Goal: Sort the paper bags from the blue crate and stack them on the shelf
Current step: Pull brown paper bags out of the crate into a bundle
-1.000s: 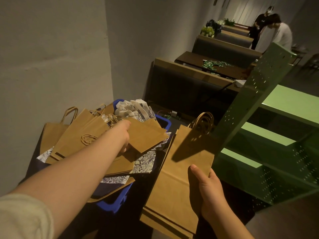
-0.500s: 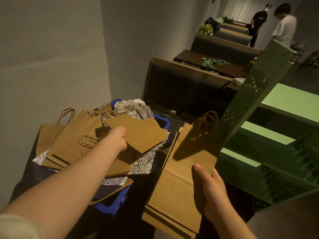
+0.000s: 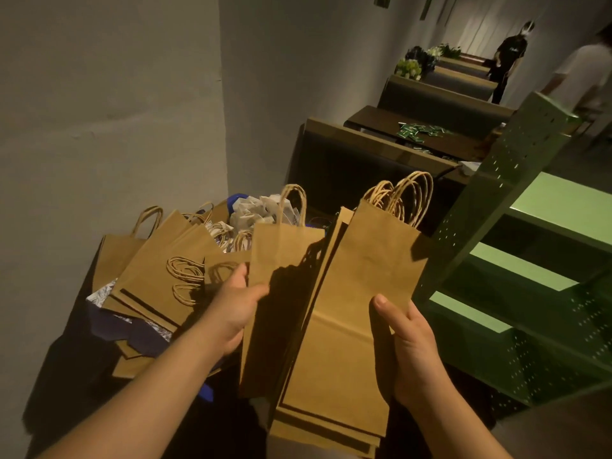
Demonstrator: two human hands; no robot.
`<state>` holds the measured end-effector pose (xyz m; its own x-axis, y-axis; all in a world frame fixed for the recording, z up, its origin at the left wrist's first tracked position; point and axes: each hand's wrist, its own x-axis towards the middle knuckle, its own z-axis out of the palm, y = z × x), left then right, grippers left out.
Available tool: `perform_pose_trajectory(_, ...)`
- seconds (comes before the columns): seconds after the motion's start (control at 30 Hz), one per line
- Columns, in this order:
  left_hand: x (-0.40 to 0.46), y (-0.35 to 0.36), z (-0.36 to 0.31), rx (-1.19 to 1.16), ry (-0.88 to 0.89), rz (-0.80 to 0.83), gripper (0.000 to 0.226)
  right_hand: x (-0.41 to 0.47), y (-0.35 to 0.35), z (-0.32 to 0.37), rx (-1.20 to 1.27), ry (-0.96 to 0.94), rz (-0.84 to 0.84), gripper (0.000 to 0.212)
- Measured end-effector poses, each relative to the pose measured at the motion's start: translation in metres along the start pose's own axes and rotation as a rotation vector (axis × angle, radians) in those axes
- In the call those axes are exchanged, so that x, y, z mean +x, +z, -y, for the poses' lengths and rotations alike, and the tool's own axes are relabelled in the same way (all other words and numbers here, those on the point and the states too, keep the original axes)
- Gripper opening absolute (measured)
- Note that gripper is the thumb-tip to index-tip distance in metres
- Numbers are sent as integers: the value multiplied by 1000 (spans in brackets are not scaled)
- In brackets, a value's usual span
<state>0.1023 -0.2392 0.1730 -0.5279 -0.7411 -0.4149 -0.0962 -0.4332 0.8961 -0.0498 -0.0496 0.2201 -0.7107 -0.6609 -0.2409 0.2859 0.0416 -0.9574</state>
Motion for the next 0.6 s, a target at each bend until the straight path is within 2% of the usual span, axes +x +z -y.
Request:
perform_pose_trajectory(0.07,-7,6,8,-14,-13,18,65,-2,3,1,-33,-6,9,44)
perform_pose_trajectory(0.13,-16,15,15,-33,-22,47,73,-4,5,1,-64,-5,18,44)
perform_pose_trajectory(0.2,-22,22,22,-68,-23,80,70,-5,6,-1,-98,2,27,39)
perform_pose_trajectory(0.27,-30,30,23,-142,-14,71,55,-5,6,-4,-117,7,25,35)
perform_pose_trajectory(0.3,-32,33,24,-197,-13,66,57,-5,5,-6,-121,9,20,35)
perform_pose_trajectory(0.37,-38,36,25,-266,-11,47,75,-5,5,-10,-141,15,12,39)
perform_pose_trajectory(0.43,-38,37,29,-259,13,107,102,-5,4,-14,-173,26,20,43)
perform_pose_trajectory(0.53,-48,41,28,-210,-13,175,125,-7,4,-19,-216,43,56,42)
perform_pose_trajectory(0.57,-52,45,25,-163,-23,188,126,-8,5,-20,-235,44,66,45)
perform_pose_trajectory(0.6,-52,46,27,-106,-16,184,110,-9,7,-21,-255,43,73,49)
